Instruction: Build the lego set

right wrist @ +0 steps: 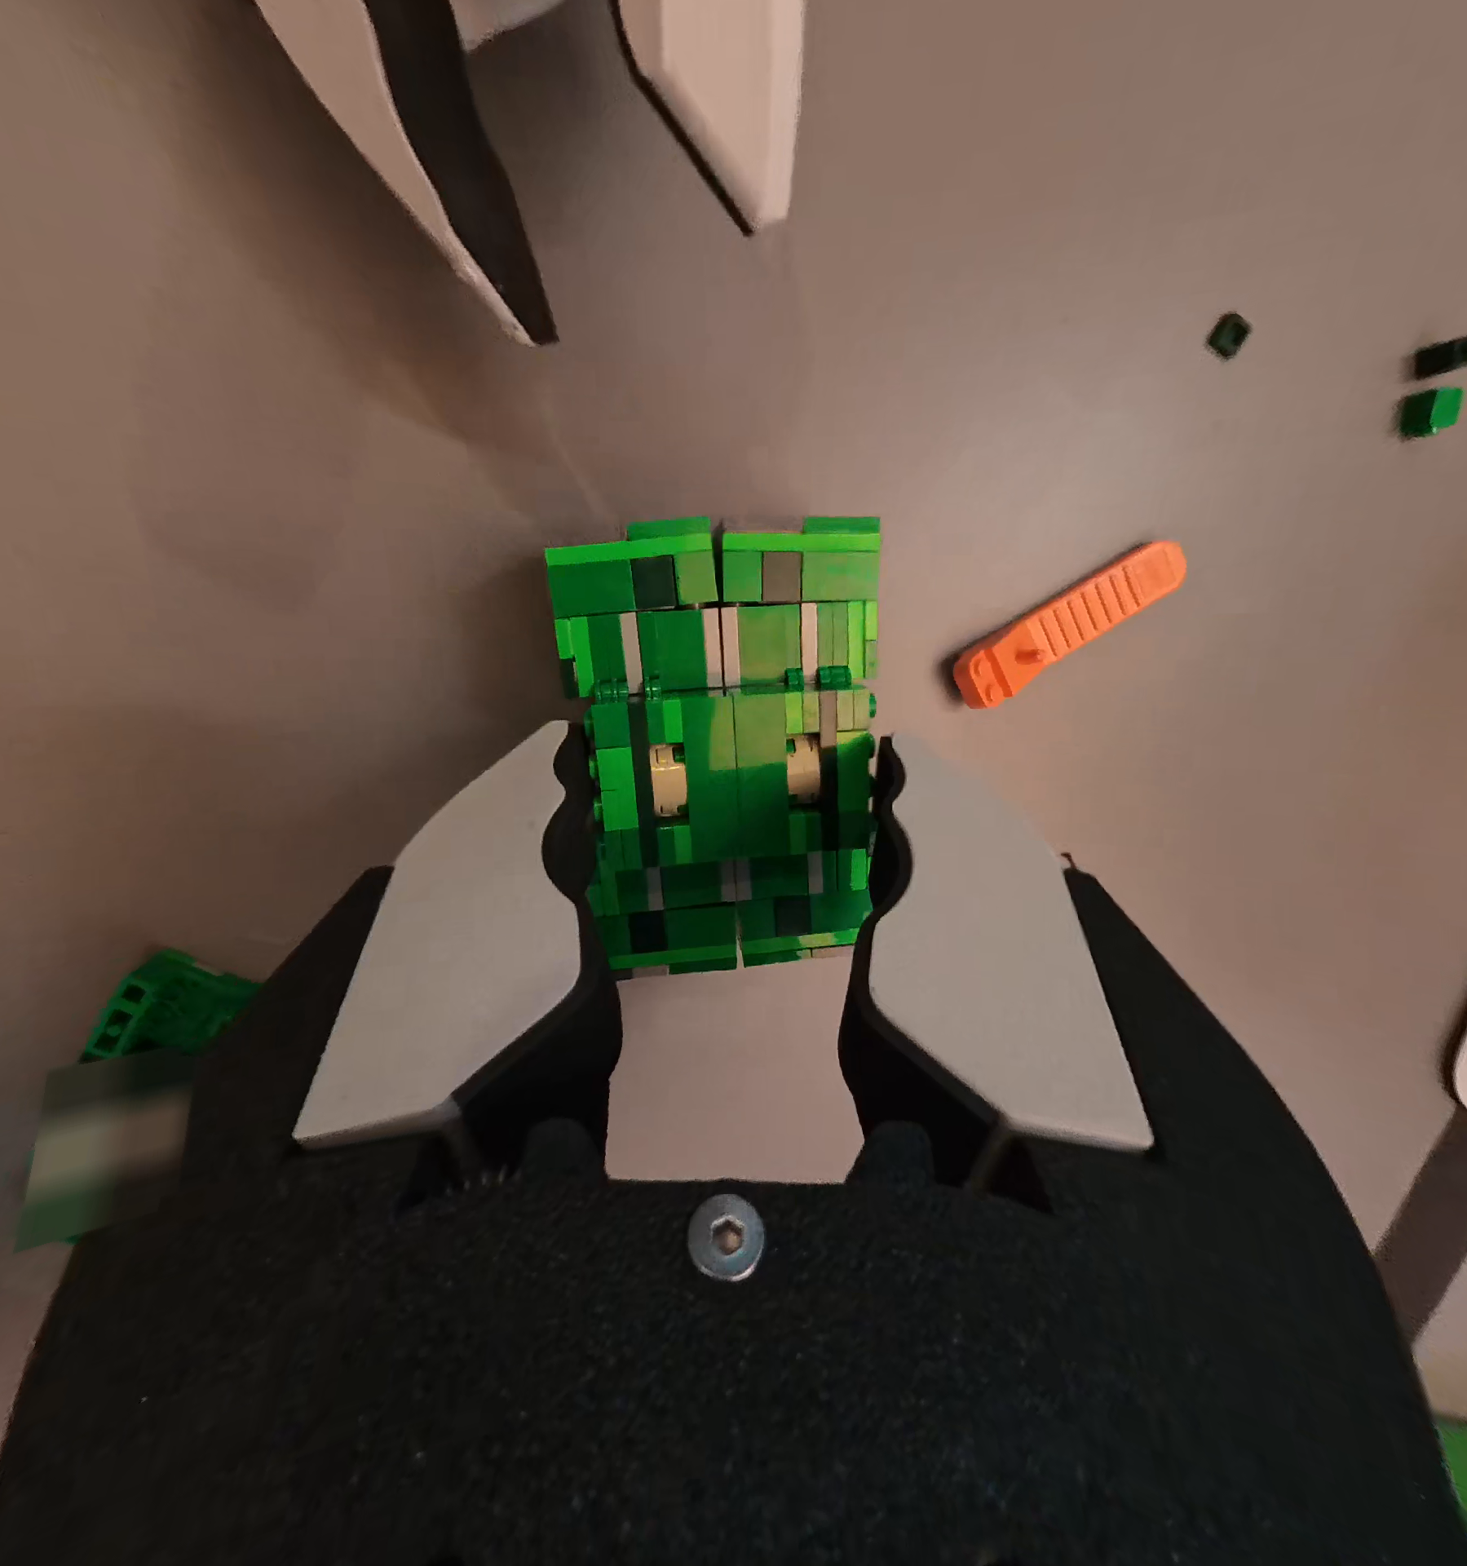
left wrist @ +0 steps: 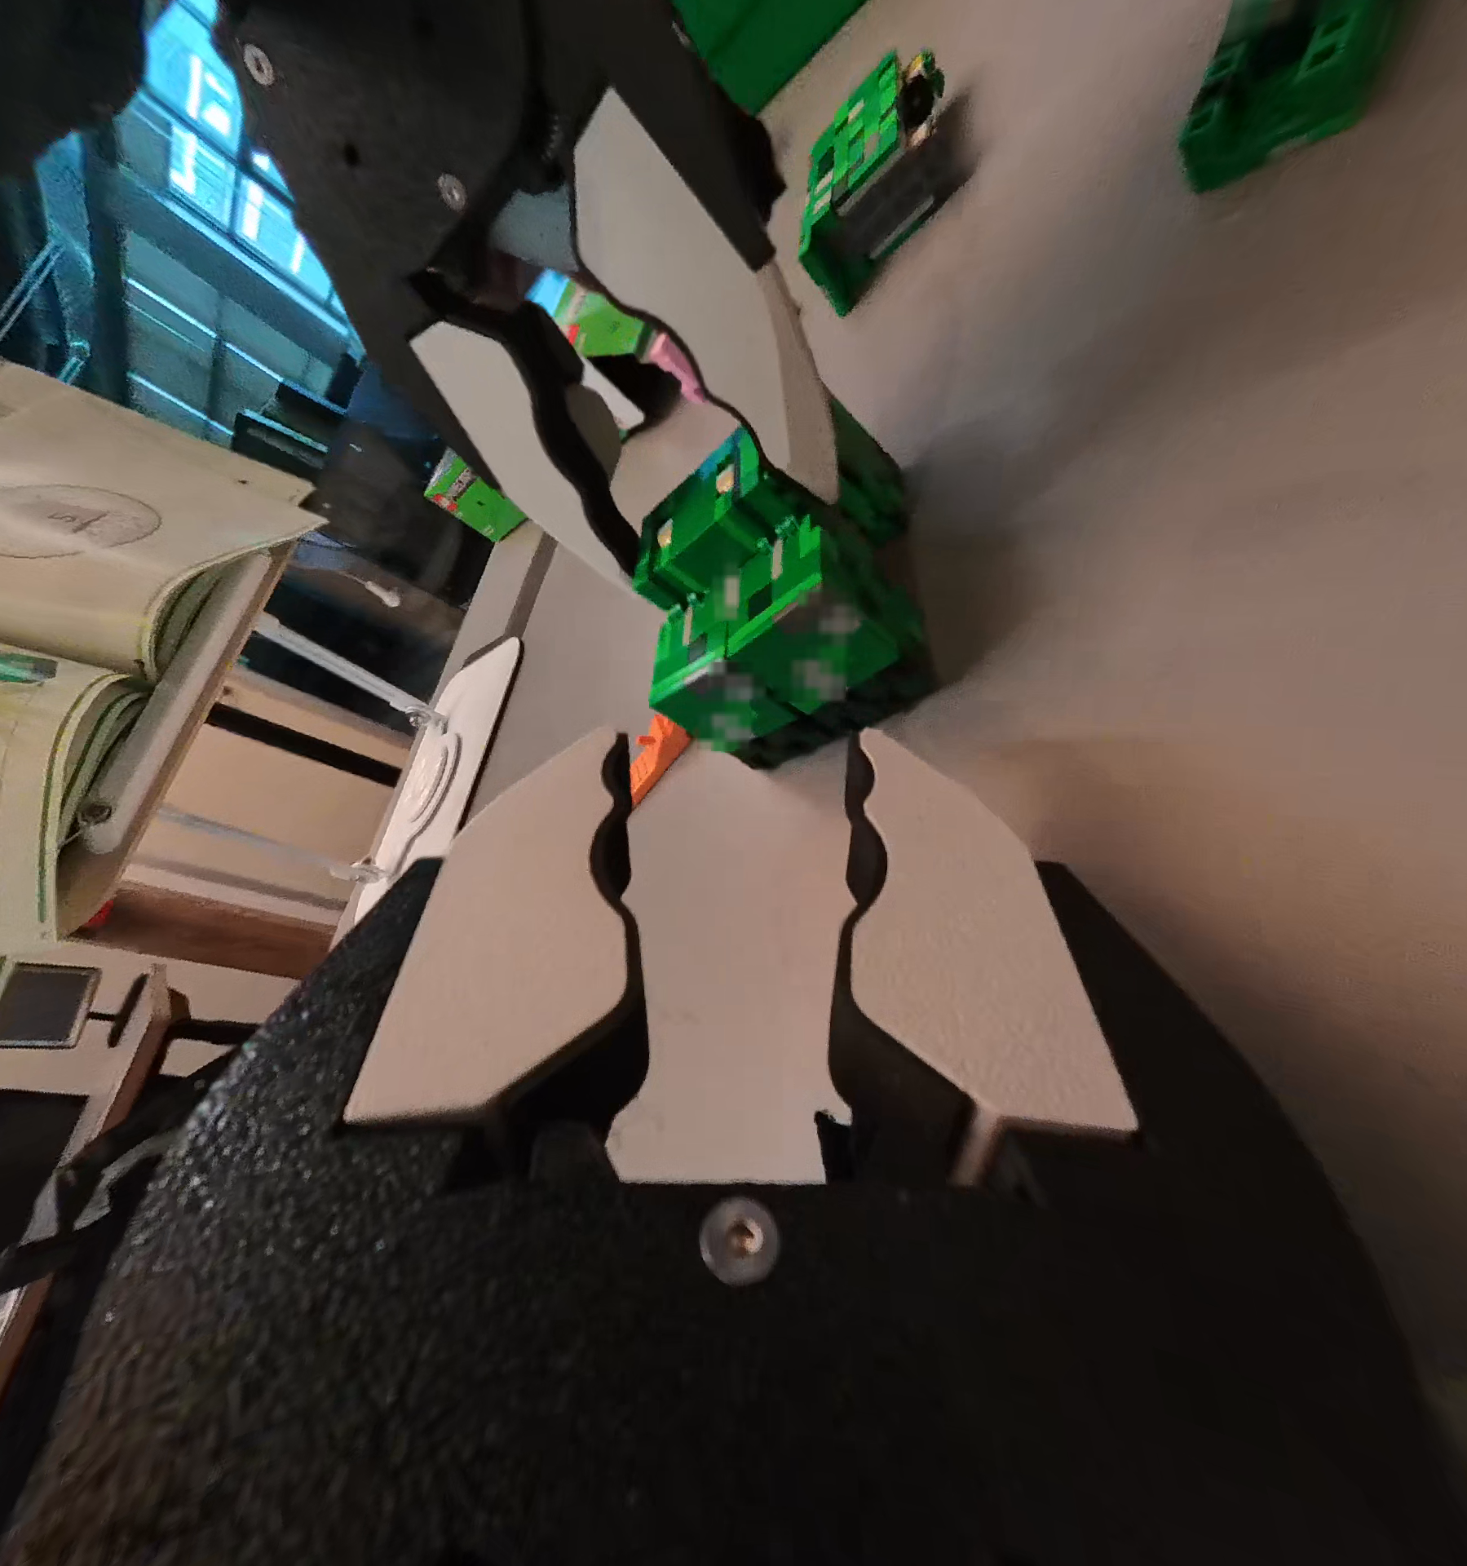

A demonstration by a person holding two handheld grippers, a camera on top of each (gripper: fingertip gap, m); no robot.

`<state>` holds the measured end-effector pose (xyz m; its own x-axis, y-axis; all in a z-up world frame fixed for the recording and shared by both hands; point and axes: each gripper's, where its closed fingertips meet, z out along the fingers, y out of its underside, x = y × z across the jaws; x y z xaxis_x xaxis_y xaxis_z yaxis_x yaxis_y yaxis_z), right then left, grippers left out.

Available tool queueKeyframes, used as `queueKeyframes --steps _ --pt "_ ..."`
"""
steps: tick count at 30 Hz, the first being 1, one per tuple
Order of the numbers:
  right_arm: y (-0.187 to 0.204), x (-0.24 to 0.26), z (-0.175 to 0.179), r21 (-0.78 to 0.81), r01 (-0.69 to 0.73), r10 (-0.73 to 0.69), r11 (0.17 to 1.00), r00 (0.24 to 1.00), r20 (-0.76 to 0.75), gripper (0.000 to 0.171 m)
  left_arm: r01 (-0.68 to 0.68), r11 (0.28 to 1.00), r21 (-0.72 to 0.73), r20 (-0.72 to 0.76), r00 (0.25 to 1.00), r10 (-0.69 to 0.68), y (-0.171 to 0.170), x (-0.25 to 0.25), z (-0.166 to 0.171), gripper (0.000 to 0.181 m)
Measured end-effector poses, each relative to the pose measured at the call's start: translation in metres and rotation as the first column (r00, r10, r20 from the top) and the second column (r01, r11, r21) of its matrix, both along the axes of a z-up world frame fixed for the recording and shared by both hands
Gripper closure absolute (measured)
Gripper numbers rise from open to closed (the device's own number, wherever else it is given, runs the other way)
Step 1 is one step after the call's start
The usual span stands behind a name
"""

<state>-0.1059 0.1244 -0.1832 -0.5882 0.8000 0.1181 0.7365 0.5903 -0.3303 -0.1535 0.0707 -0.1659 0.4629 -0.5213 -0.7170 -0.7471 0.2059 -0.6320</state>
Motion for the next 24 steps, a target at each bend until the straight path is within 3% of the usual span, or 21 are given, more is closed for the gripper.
queueKeyframes --steps 1,11,18,24 --pt "0.005 0.001 0.0 0.012 0.017 -0.017 1.0 1.0 -0.001 0.108 -0.011 1.0 0.007 -0.013 1.0 0.012 0.002 0.0 -0.002 0.133" --pt "0.031 0.012 0.001 -0.012 0.266 -0.266 0.964 0.964 0.019 0.108 -0.056 0.998 0.001 0.015 0.998 0.056 0.008 -0.006 -0.006 0.132" --pt "0.03 0.042 0.053 -0.121 0.349 -0.368 0.929 0.905 -0.215 0.099 -0.034 0.998 -0.057 0.058 0.998 0.037 0.005 -0.001 -0.011 0.13" --pt "0.022 0.089 0.011 -0.141 0.446 -0.466 0.884 0.867 -0.178 0.107 -0.001 0.99 -0.139 0.123 0.992 0.019 0.002 0.016 -0.014 0.139"
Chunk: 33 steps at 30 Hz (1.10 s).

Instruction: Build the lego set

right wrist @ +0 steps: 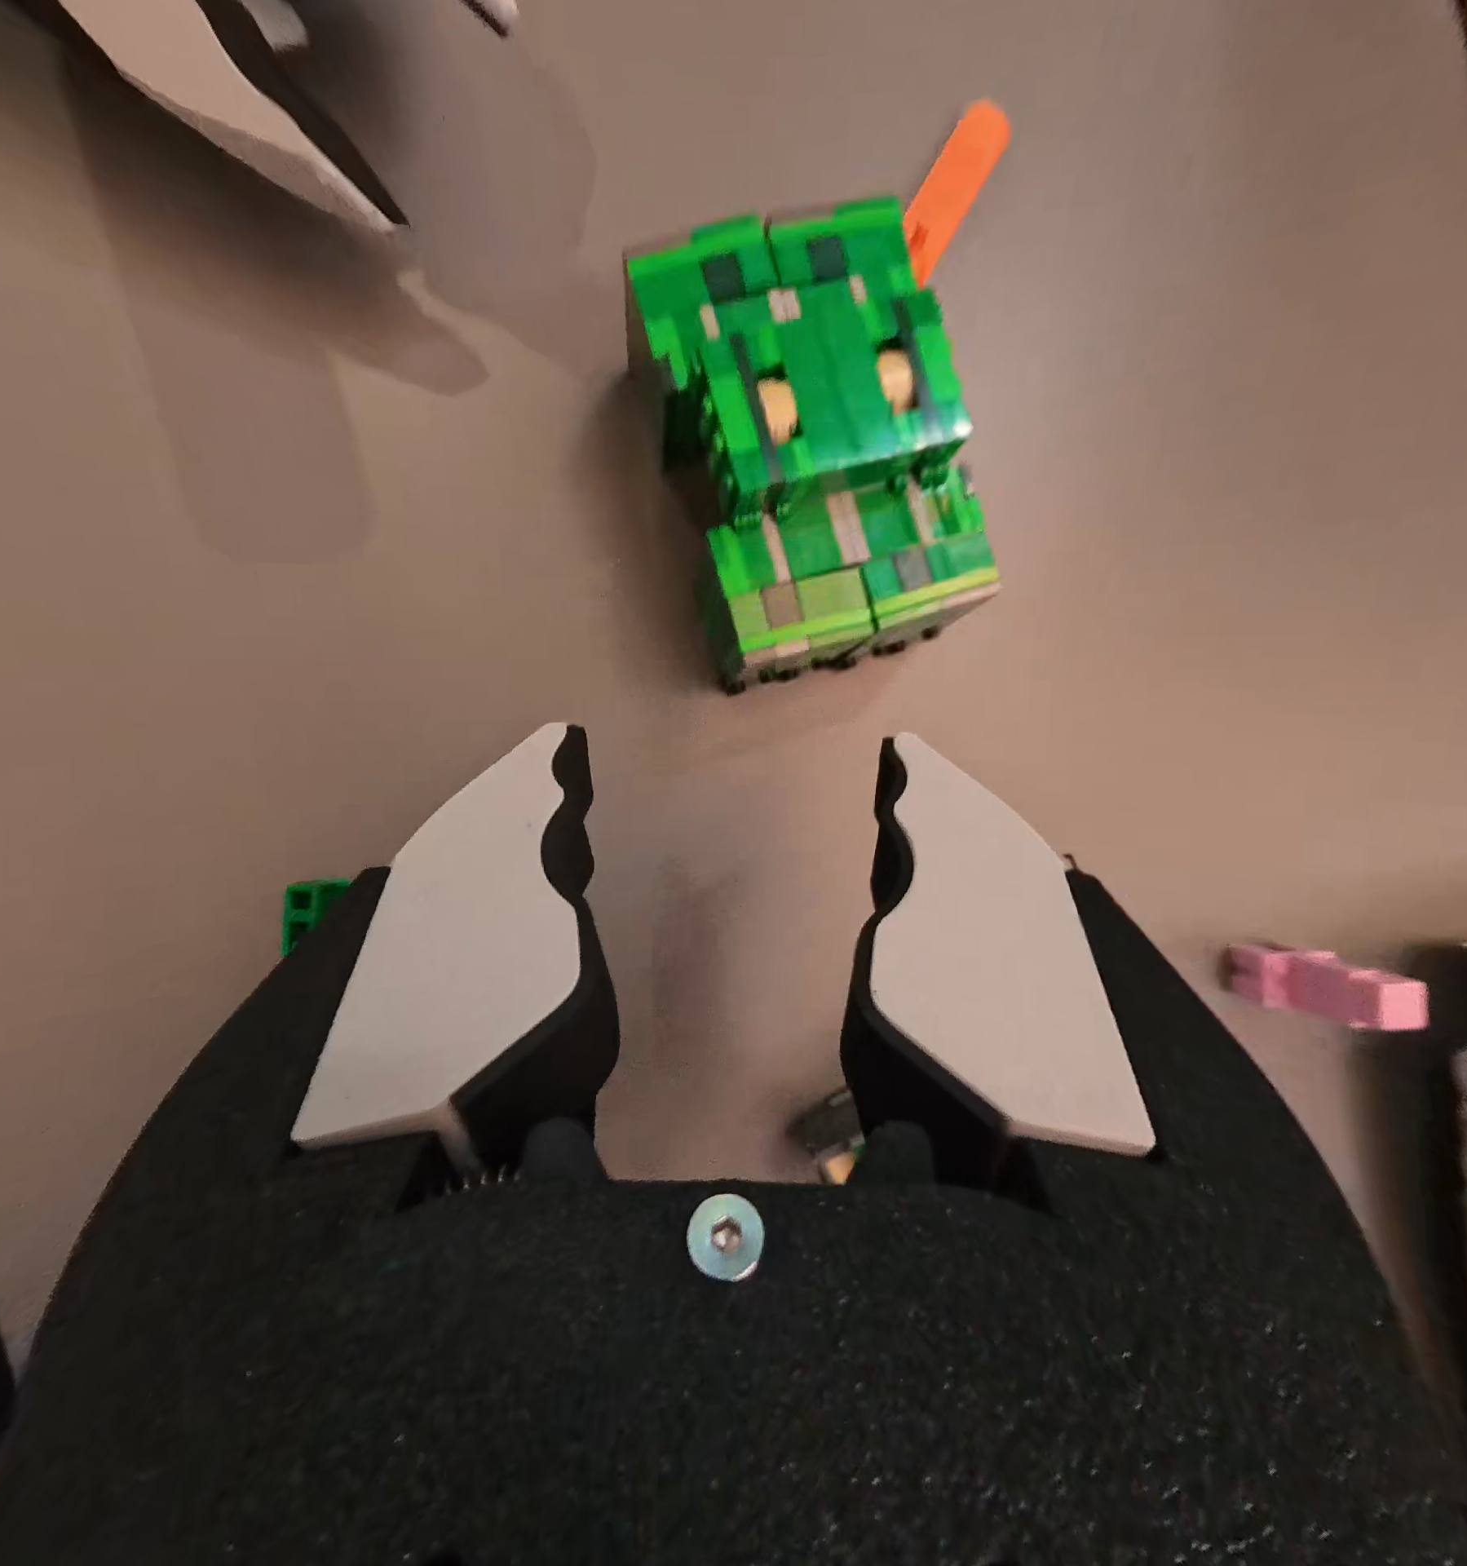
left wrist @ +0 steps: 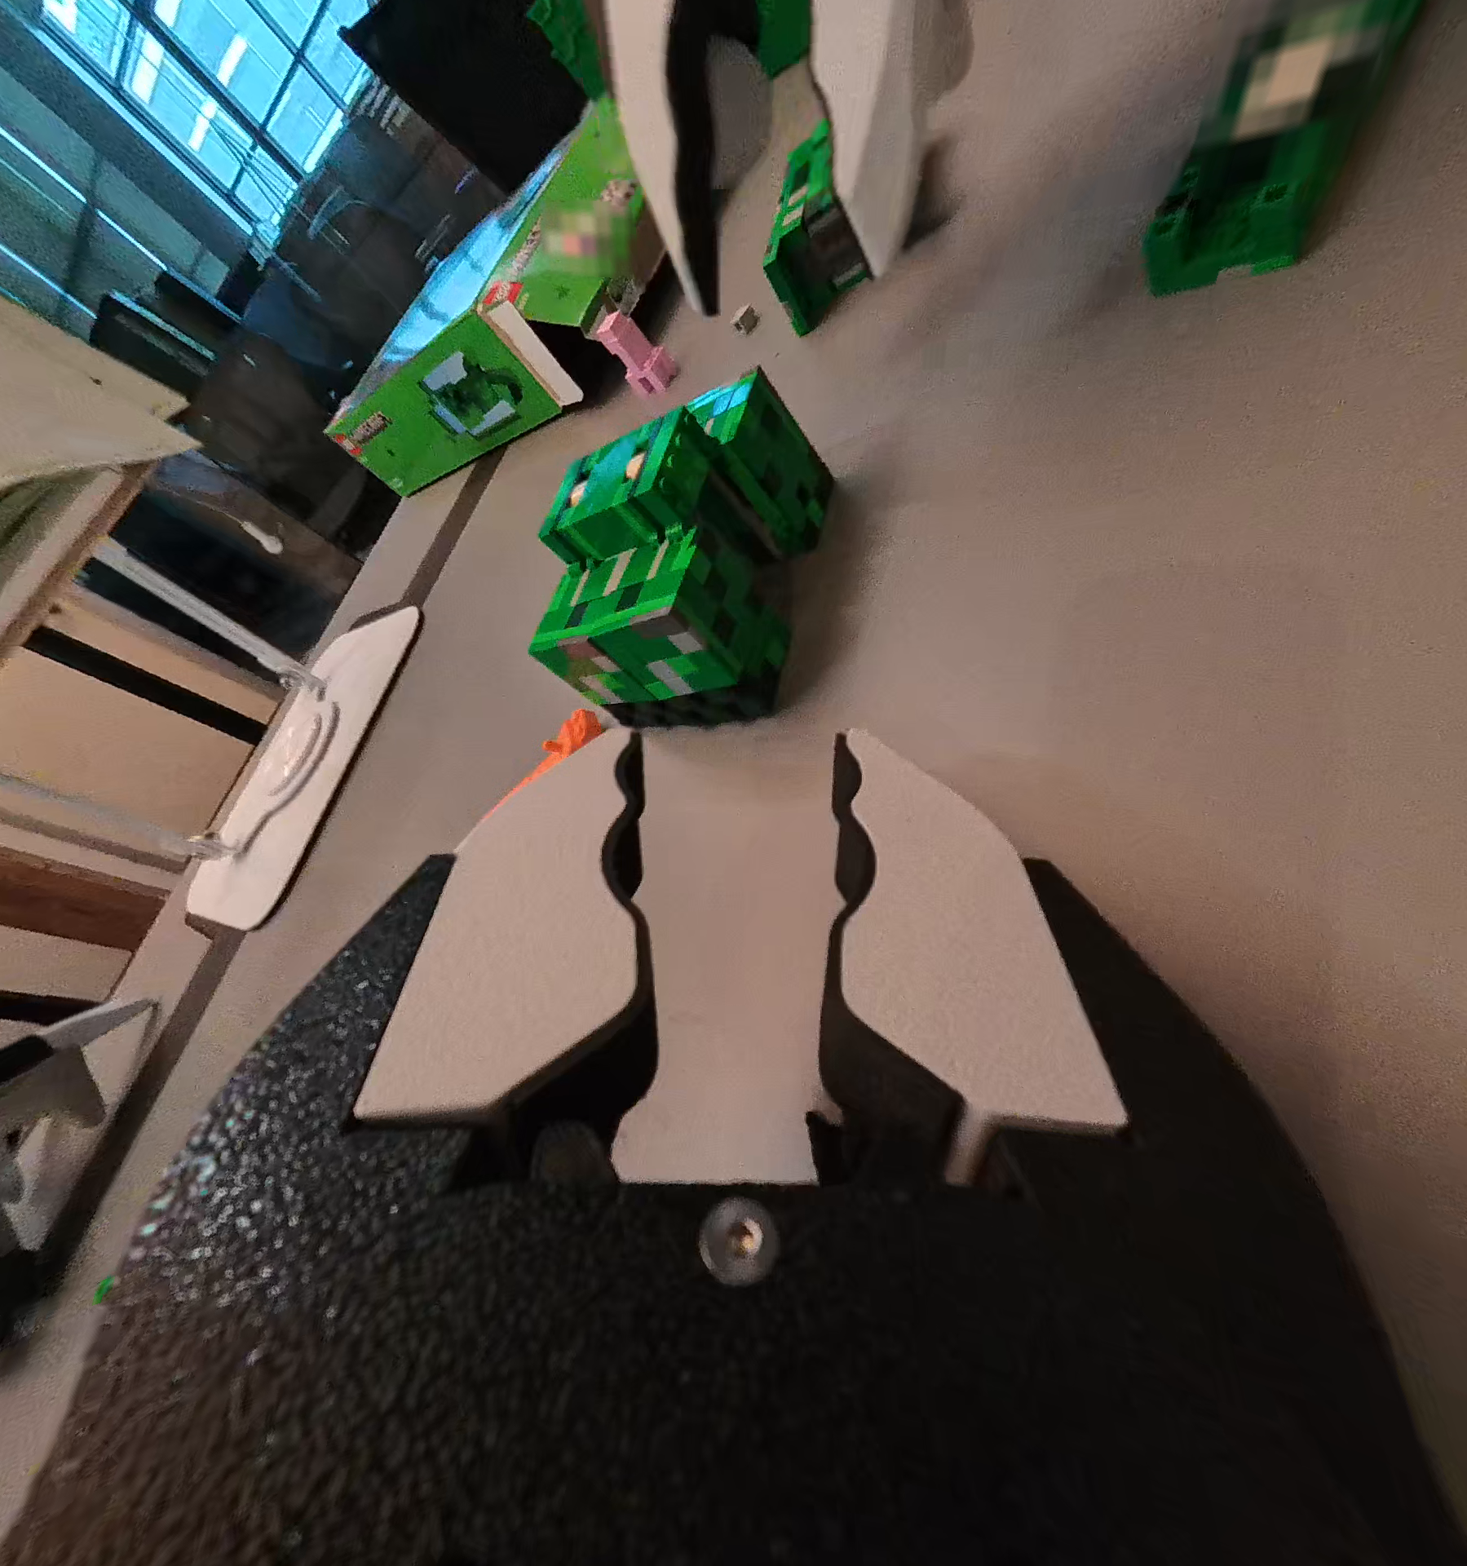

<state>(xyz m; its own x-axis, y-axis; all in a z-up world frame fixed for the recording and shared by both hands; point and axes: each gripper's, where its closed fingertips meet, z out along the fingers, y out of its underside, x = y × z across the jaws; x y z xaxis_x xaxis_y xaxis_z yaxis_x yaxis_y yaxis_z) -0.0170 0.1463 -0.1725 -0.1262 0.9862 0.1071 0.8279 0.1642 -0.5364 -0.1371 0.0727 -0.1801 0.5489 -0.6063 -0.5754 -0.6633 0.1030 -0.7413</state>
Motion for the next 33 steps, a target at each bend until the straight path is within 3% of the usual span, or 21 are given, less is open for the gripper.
queueKeyframes --steps 11,15,17,21,25,29,33 --pt "-0.008 -0.025 -0.022 -0.101 -0.014 -0.006 0.995 0.982 -0.189 0.114 -0.119 0.993 -0.012 0.043 0.992 0.12 0.009 0.003 0.0 0.145" --pt "-0.055 -0.038 -0.015 -0.199 -0.178 0.122 0.964 0.957 -0.264 0.114 -0.218 0.976 -0.027 0.102 0.97 0.219 0.015 0.003 0.008 0.13" --pt "-0.063 -0.039 -0.01 -0.126 -0.226 0.186 0.966 0.945 -0.268 0.114 -0.265 0.963 -0.049 0.132 0.954 0.269 0.015 0.007 0.011 0.12" --pt "-0.041 -0.034 0.011 -0.035 -0.198 0.177 0.98 0.932 -0.315 0.119 -0.32 0.946 -0.058 0.185 0.927 0.326 0.007 0.023 0.017 0.129" --pt "-0.011 -0.032 -0.002 0.002 -0.181 0.175 0.983 0.948 -0.264 0.117 -0.373 0.917 -0.142 0.159 0.905 0.393 0.01 0.035 0.002 0.13" --pt "0.0 -0.044 -0.018 -0.068 -0.215 0.193 0.974 0.951 -0.242 0.111 -0.409 0.848 -0.337 0.141 0.868 0.475 0.023 0.038 -0.022 0.119" --pt "-0.006 -0.052 -0.03 -0.147 -0.298 0.258 0.943 0.935 -0.244 0.107 -0.434 0.825 -0.363 0.198 0.829 0.523 0.036 0.034 -0.018 0.124"
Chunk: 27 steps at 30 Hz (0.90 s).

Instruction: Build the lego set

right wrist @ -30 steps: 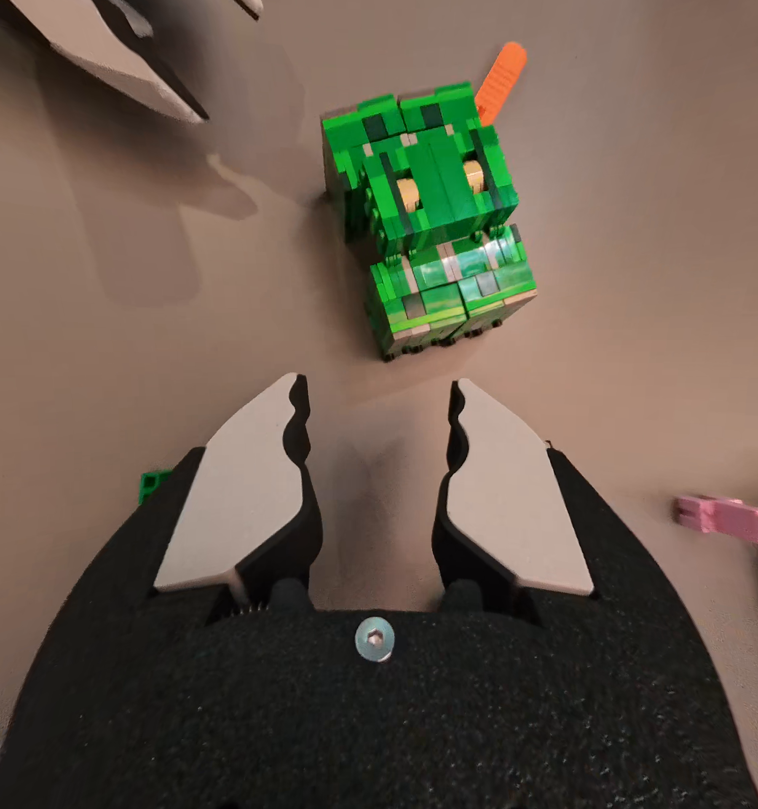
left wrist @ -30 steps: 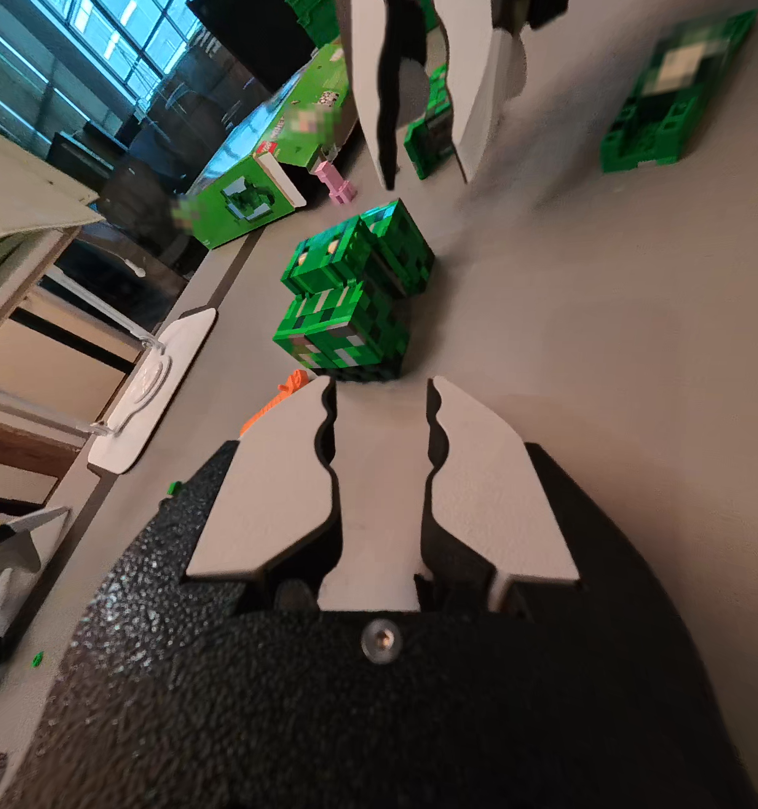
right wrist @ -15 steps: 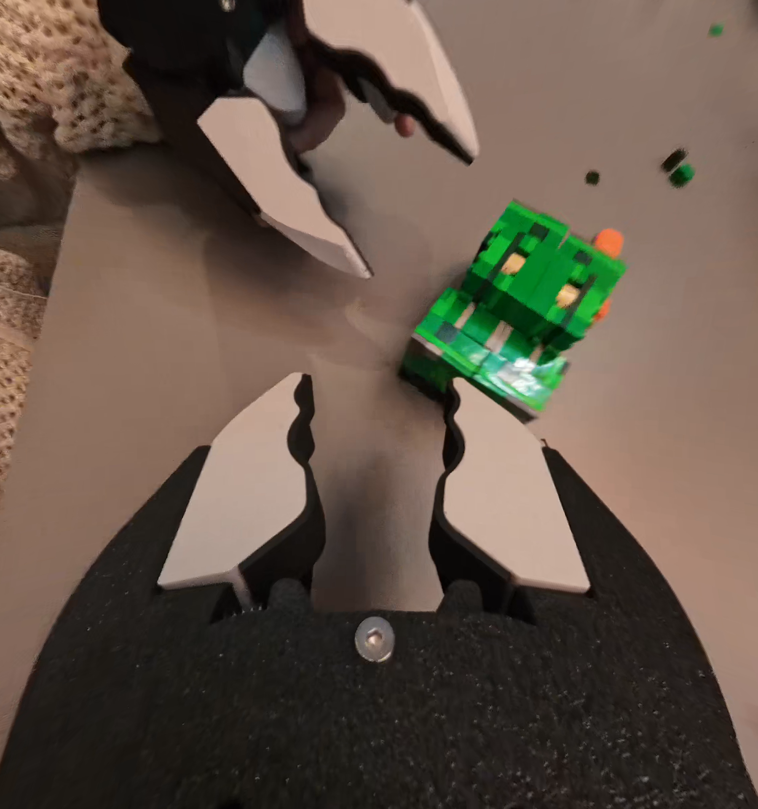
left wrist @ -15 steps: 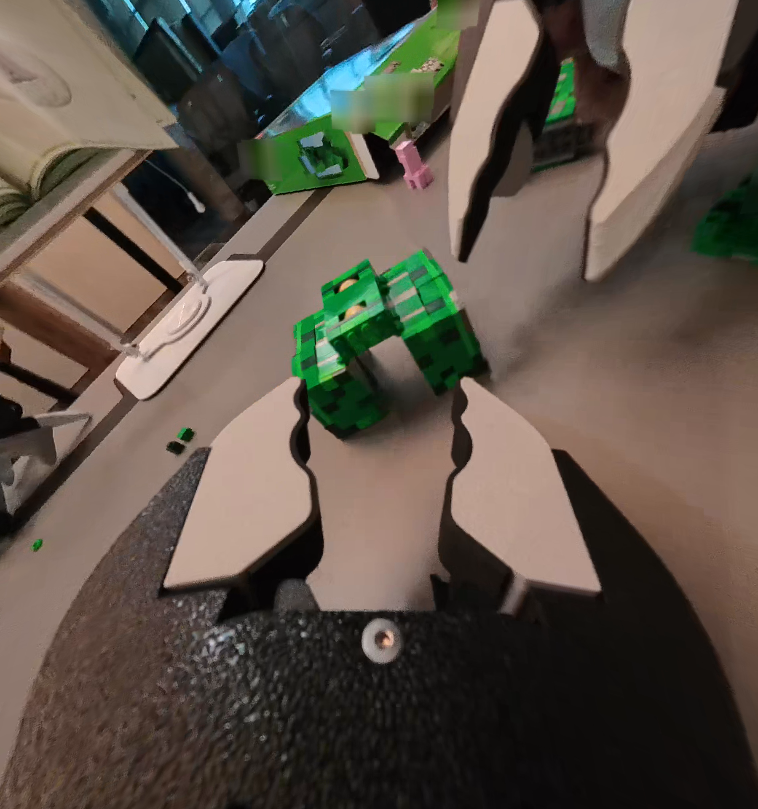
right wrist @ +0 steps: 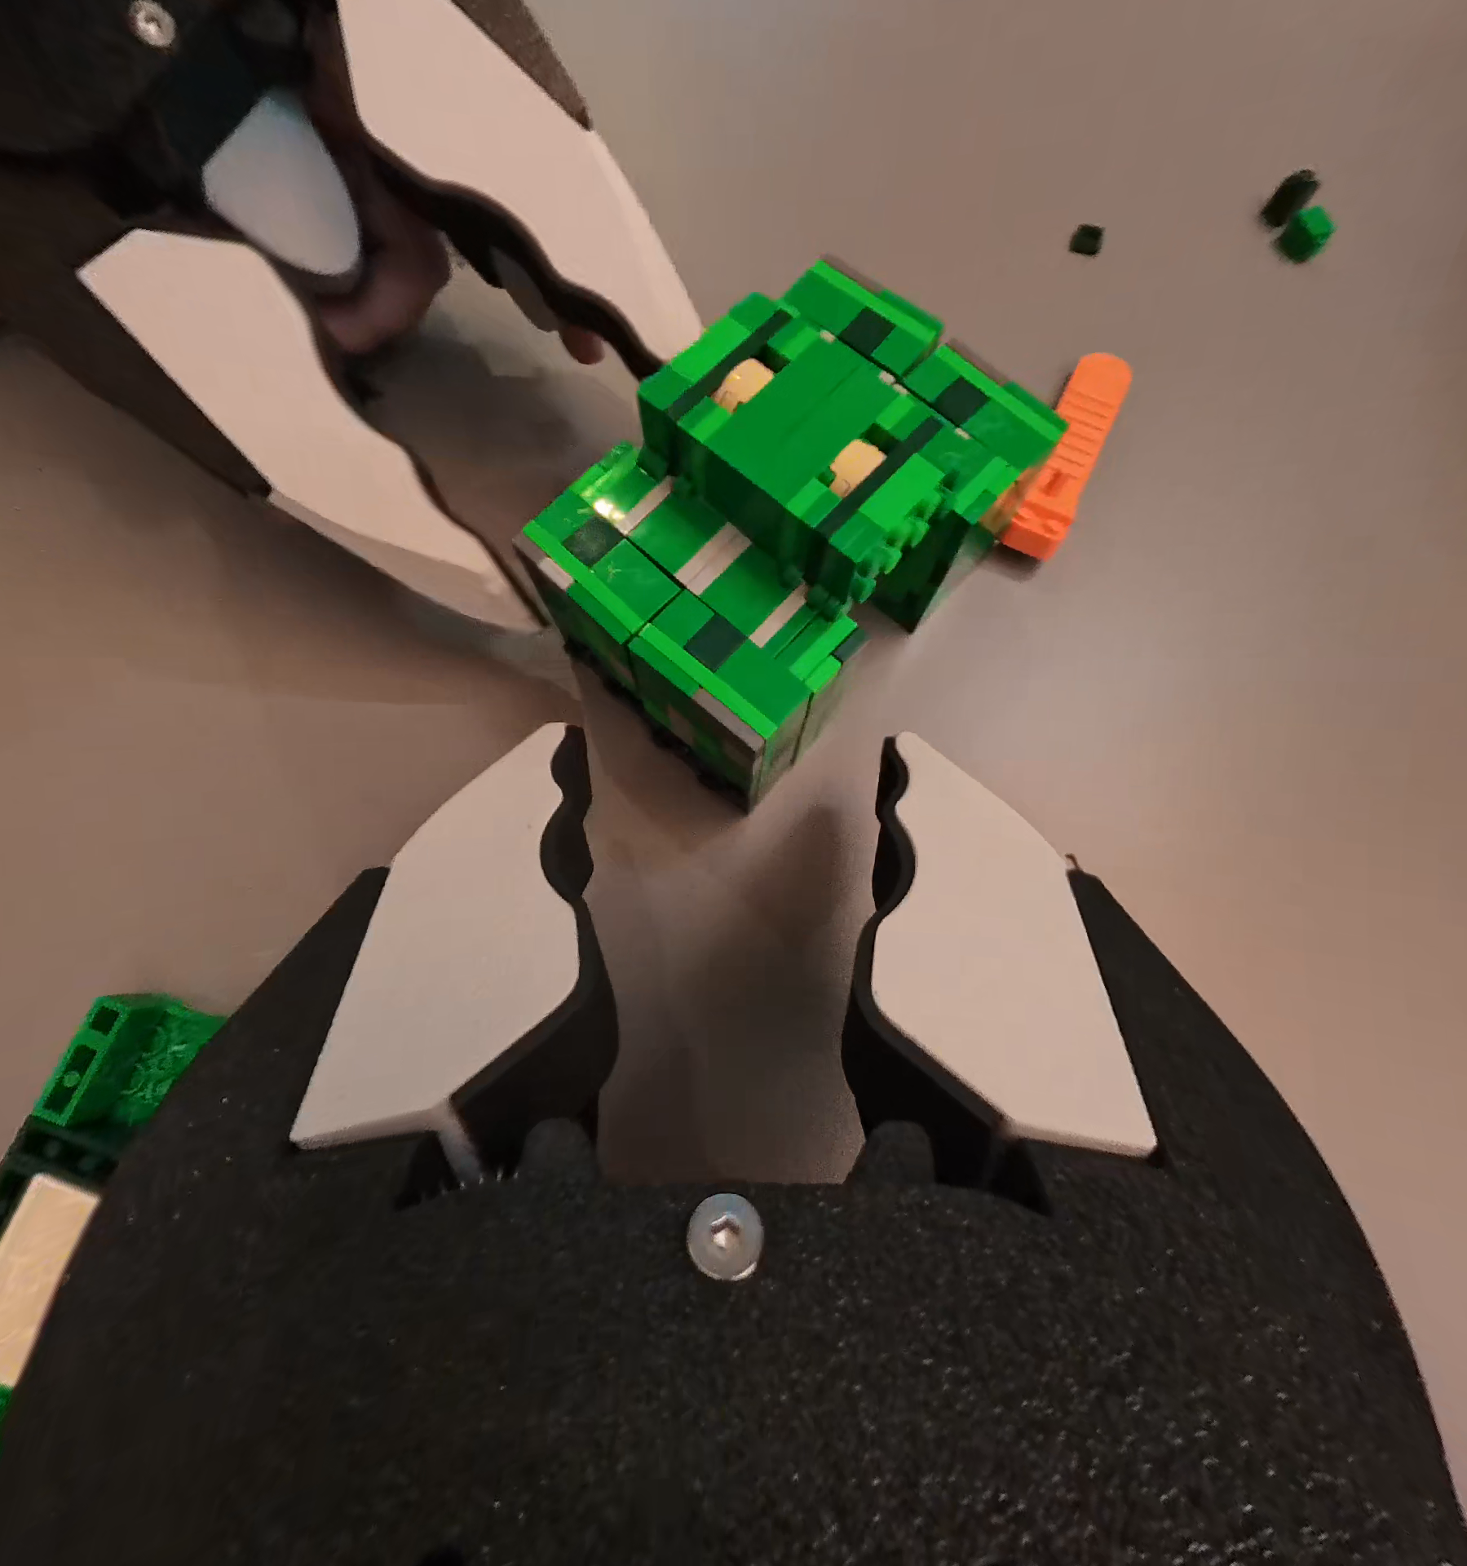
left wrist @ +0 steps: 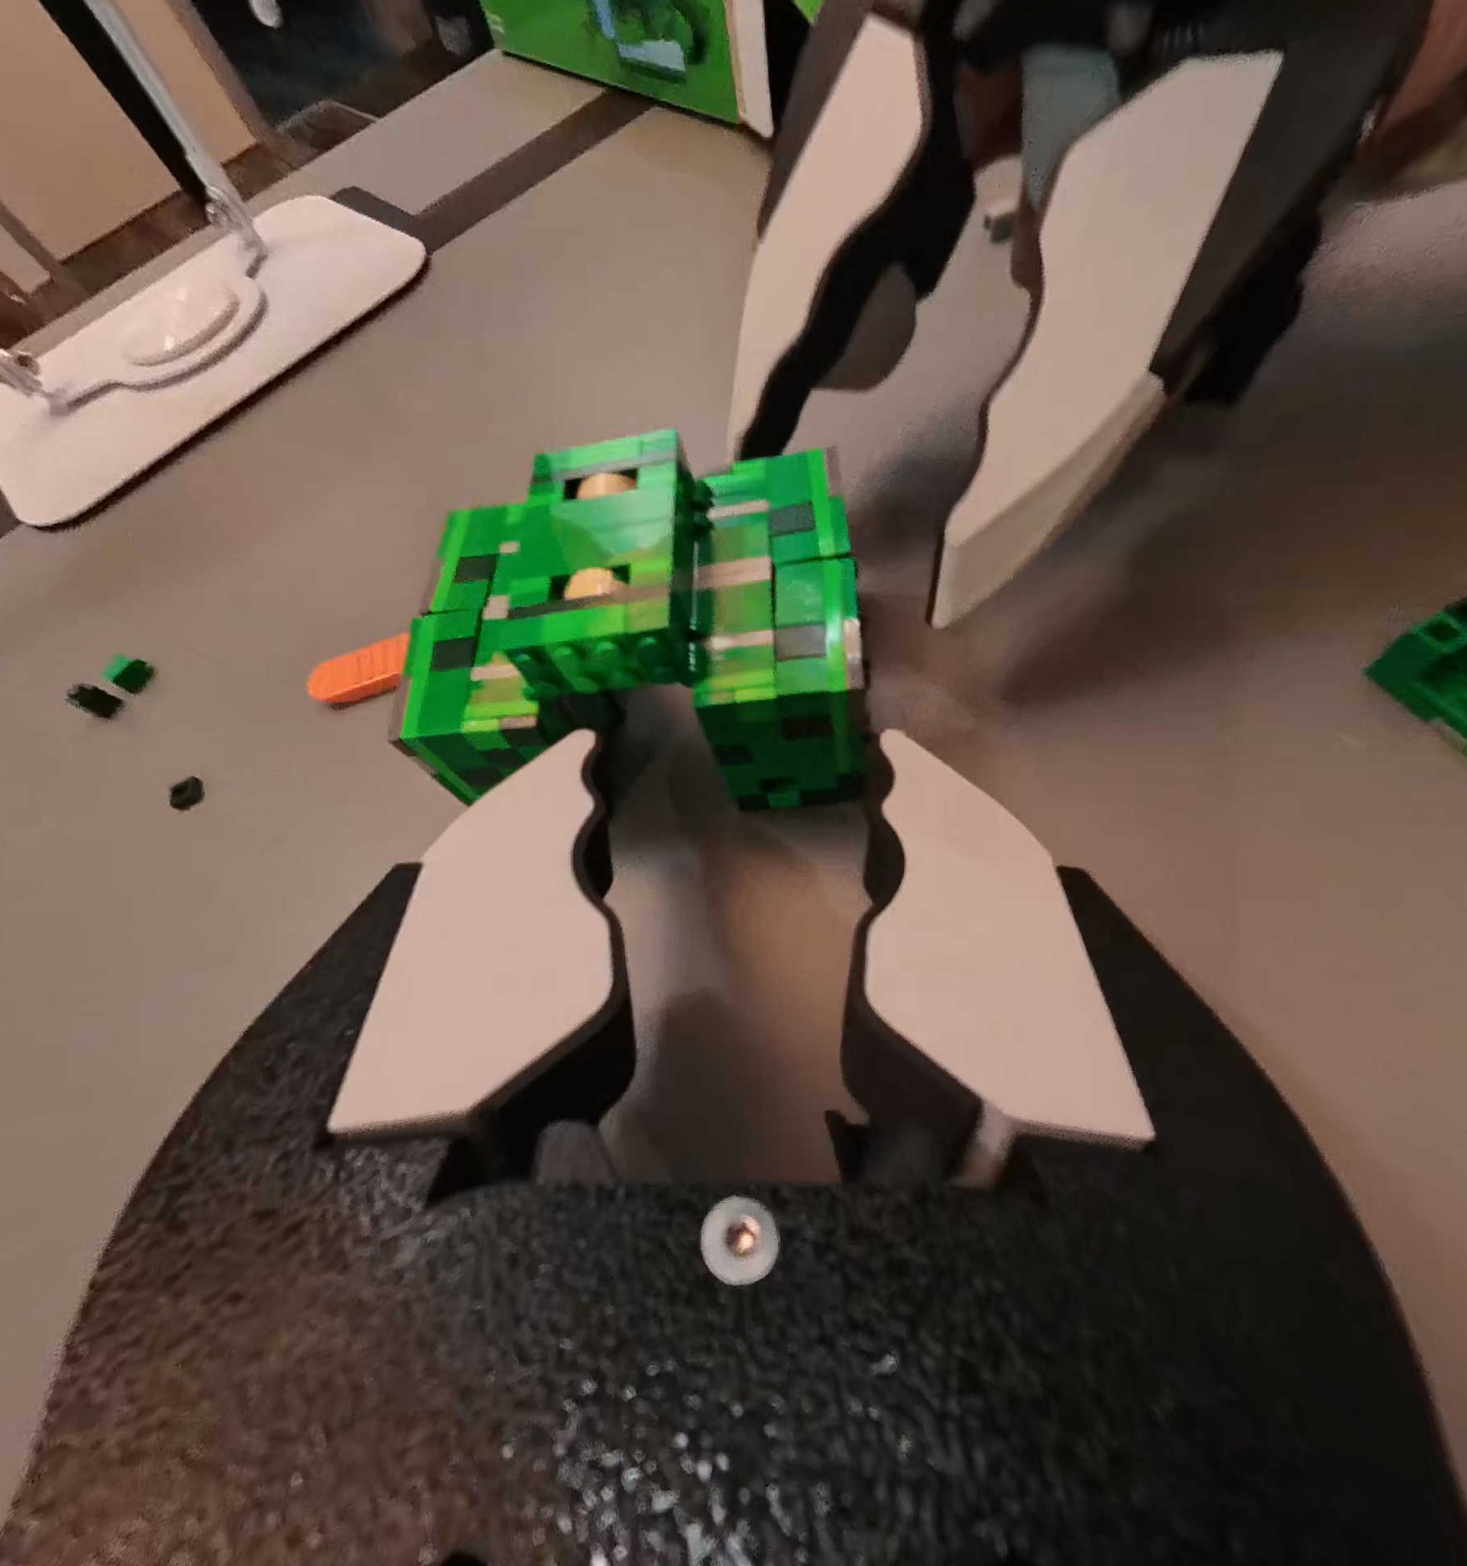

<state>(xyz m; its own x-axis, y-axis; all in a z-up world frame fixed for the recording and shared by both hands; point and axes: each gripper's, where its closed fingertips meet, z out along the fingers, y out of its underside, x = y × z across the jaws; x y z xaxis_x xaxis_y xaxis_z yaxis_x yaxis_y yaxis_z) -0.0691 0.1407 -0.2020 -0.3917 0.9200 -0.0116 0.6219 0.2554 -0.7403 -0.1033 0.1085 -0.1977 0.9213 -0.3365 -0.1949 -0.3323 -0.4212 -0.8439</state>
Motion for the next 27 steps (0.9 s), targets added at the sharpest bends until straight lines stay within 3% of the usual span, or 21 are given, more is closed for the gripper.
queueKeyframes --steps 3,7,11,17,22,27 --pt "-0.01 -0.003 0.003 -0.051 -0.061 0.06 0.997 0.998 -0.031 0.108 0.013 1.0 -0.021 0.02 1.0 -0.013 0.005 0.004 -0.002 0.127" --pt "-0.013 -0.004 0.003 -0.059 -0.041 0.039 0.997 0.999 -0.032 0.116 0.019 0.999 -0.033 -0.03 0.999 -0.02 0.007 0.007 -0.006 0.131" --pt "-0.029 0.0 0.003 -0.049 -0.066 0.064 0.997 0.997 -0.038 0.12 0.044 0.998 -0.042 -0.064 0.997 -0.047 0.001 0.005 -0.009 0.126" --pt "-0.023 -0.007 0.003 -0.015 -0.007 0.005 1.0 0.996 -0.095 0.114 0.156 0.987 -0.034 0.014 0.988 -0.155 -0.009 0.005 -0.003 0.127" --pt "-0.022 -0.014 0.005 -0.083 -0.063 0.053 0.995 0.992 -0.117 0.113 0.177 0.983 -0.052 0.144 0.975 -0.168 -0.006 0.003 0.001 0.129" --pt "-0.033 -0.015 0.007 -0.186 -0.154 0.133 0.97 0.984 -0.121 0.121 0.233 0.971 -0.06 0.12 0.967 -0.225 -0.005 0.007 -0.001 0.141"
